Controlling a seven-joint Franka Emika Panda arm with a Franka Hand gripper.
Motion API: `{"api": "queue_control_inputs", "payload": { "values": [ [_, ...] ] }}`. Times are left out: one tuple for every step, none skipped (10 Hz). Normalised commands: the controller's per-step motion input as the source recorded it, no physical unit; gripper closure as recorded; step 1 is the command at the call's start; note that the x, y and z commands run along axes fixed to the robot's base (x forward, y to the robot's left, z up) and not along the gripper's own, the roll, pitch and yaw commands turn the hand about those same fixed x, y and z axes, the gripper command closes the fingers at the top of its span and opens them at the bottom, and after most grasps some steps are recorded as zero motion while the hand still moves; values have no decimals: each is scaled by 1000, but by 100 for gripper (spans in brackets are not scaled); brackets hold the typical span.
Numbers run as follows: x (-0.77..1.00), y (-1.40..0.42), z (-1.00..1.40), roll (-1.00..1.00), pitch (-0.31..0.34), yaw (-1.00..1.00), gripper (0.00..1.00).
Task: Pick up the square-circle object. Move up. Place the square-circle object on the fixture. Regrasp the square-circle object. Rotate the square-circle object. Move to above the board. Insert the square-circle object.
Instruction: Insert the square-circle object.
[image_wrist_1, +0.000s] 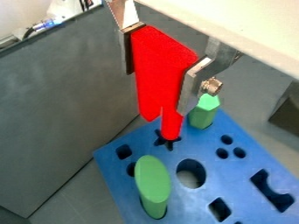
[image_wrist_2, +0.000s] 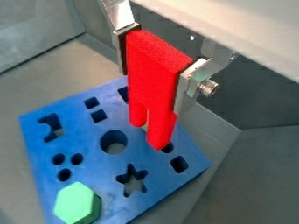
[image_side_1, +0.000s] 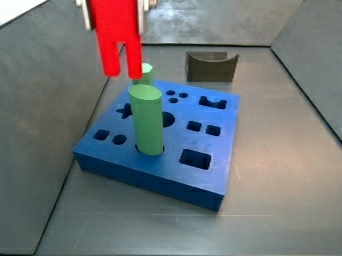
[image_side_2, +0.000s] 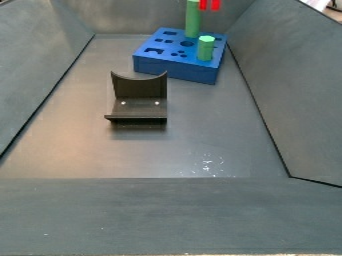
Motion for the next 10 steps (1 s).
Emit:
{"api": "queue_control_inputs", "payload": {
  "values": [
    [-60,-174,-763,-44,-19,0,100],
    [-46,-160,-751,-34,-4,0,100],
    [-74,-189,-766,-13,0,0,100],
    [-77,-223,-797,0,0,0,100],
    [-49,-223,-769,0,9,0,100],
    [-37,-211,-734,7,37,0,100],
    [0,-194,-740,4,47,0,100],
    [0,-146,-666,0,20,0,100],
    [0,-37,-486,0,0,0,100],
    [0,-34,-514,0,-7,0,100]
  ]
}}
